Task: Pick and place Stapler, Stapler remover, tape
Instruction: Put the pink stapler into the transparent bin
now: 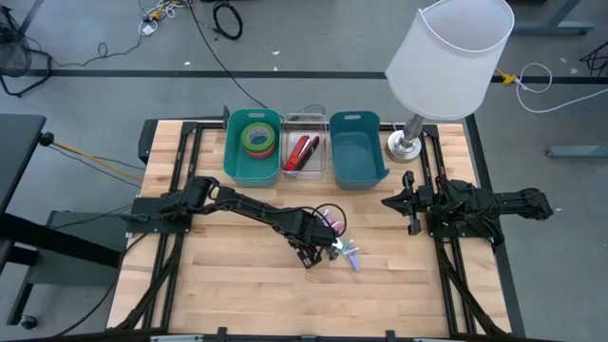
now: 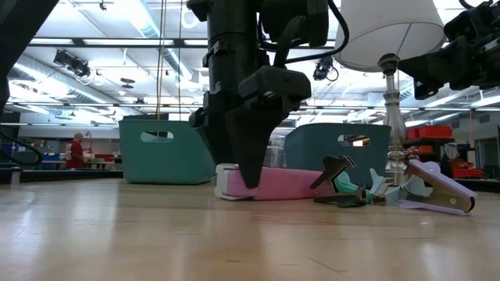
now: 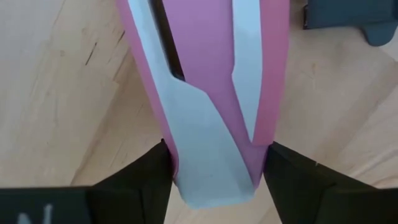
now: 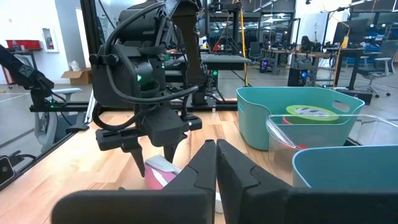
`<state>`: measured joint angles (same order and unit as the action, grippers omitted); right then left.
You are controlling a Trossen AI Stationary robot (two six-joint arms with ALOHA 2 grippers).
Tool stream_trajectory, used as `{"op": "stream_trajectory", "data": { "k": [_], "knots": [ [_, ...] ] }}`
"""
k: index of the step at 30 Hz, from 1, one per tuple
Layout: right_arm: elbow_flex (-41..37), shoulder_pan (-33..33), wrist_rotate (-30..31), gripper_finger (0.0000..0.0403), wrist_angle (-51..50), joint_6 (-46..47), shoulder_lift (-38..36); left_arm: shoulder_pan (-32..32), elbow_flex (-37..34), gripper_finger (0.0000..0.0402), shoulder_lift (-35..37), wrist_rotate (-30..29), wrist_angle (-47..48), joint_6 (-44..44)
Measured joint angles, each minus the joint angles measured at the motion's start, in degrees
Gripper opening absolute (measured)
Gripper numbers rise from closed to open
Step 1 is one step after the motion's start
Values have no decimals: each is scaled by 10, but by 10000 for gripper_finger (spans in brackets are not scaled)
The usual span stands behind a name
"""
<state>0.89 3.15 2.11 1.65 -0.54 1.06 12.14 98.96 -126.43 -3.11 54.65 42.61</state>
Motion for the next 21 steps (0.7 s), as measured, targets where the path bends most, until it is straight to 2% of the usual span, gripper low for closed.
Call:
{"op": "stream_trajectory", "data": {
  "k": [10, 21],
  "knots": [
    [0, 0, 0, 16, 0, 0, 0, -3, 53, 222, 19, 1, 70, -2],
    [0, 0, 0, 16, 0, 0, 0, -4, 146, 218, 32, -1, 162, -13]
  ]
}}
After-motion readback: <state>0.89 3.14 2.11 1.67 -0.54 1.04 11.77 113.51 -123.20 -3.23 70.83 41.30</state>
